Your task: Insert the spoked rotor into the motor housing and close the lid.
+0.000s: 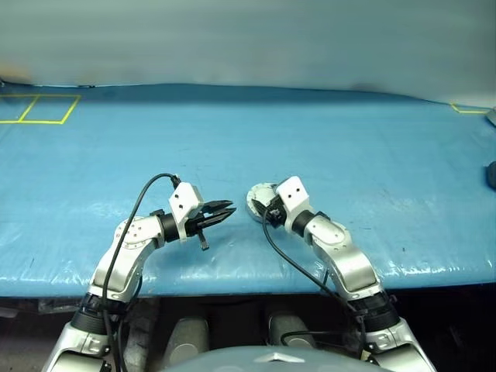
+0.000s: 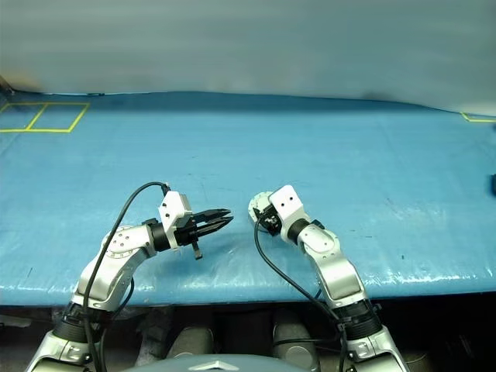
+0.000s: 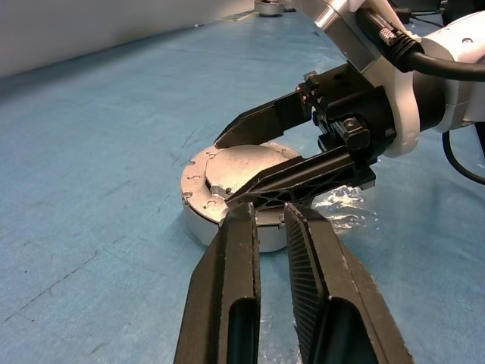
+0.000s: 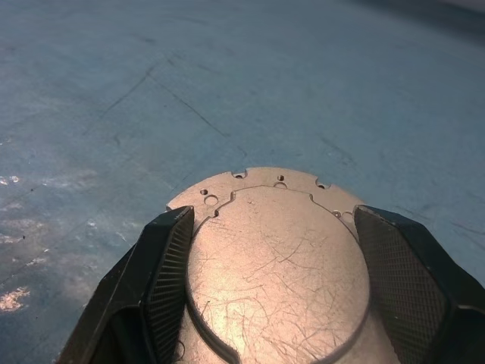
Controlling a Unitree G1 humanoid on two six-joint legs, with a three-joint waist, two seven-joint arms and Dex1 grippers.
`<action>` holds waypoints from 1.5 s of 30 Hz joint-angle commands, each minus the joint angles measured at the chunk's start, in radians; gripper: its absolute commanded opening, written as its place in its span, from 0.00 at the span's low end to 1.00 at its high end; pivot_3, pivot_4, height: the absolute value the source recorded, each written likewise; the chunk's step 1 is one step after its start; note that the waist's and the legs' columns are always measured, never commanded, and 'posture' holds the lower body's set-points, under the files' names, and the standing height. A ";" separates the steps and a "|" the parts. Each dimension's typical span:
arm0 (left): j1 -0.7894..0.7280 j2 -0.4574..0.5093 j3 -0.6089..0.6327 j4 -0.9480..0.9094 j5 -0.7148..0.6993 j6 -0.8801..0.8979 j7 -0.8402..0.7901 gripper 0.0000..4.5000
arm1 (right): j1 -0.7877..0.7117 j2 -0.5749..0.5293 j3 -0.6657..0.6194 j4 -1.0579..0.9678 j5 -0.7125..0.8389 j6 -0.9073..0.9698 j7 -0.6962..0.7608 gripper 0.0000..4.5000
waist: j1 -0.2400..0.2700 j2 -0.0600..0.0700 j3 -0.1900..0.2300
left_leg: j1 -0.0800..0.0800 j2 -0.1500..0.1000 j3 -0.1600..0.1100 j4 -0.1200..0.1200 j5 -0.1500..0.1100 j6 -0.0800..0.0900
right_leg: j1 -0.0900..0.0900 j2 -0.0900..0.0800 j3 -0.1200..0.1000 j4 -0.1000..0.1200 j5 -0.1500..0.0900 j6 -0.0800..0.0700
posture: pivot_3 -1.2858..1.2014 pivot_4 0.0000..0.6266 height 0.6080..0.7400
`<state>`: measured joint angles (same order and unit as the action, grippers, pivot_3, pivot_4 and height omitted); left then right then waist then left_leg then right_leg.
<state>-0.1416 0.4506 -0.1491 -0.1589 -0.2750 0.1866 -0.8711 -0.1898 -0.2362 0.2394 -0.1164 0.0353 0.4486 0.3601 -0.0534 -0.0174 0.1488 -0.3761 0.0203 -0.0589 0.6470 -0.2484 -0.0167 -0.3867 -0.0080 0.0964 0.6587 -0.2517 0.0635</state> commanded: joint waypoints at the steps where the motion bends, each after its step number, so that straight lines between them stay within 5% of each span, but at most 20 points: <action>1: -0.006 -0.001 0.009 -0.023 0.000 -0.018 0.009 0.14 | 0.037 -0.025 0.027 0.110 -0.045 0.130 -0.011 0.67 | 0.000 -0.001 -0.001 | 0.000 0.000 0.000 0.000 0.000 0.000 | 0.000 0.000 0.000 0.000 0.000 0.000 | 0.52 0.24 1.00; 10: -0.002 0.000 0.010 -0.026 0.000 -0.019 0.023 0.14 | 0.065 -0.129 0.049 0.071 -0.040 0.207 0.059 0.67 | 0.022 -0.001 -0.006 | 0.000 -0.001 -0.001 0.000 0.000 0.000 | -0.003 -0.001 -0.001 -0.003 0.000 0.000 | 0.52 0.24 1.00; 17: -0.021 -0.011 0.004 -0.005 0.010 -0.023 0.037 0.14 | 0.060 -0.050 0.042 0.057 -0.005 0.215 0.012 0.67 | 0.019 -0.004 -0.010 | -0.001 0.000 -0.001 -0.003 -0.002 0.000 | -0.001 -0.001 -0.001 -0.009 -0.001 0.001 | 0.52 0.24 1.00; 43: -0.351 -0.262 -0.116 0.627 0.182 -0.184 0.033 0.14 | 0.137 -0.045 0.018 -0.065 -0.003 0.209 -0.016 0.67 | 0.025 -0.003 -0.012 | -0.002 -0.002 -0.003 -0.013 -0.003 0.001 | 0.003 -0.001 -0.003 -0.016 0.000 0.007 | 0.52 0.24 1.00; 45: -0.360 -0.273 -0.107 0.649 0.173 -0.185 0.028 0.06 | 0.146 -0.047 0.014 -0.071 -0.005 0.211 -0.019 0.67 | 0.029 -0.003 -0.012 | -0.002 -0.002 -0.004 -0.014 -0.003 0.000 | 0.003 -0.001 -0.003 -0.016 0.000 0.007 | 0.52 0.24 1.00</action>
<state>-0.4881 0.1884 -0.2553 0.4738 -0.1068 0.0090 -0.8396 -0.1128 -0.2681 0.2286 -0.2643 0.0426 0.5699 0.3399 -0.0247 -0.0208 0.1365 -0.3780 0.0176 -0.0629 0.6330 -0.2516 -0.0162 -0.3839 -0.0099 0.0930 0.6421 -0.2523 0.0710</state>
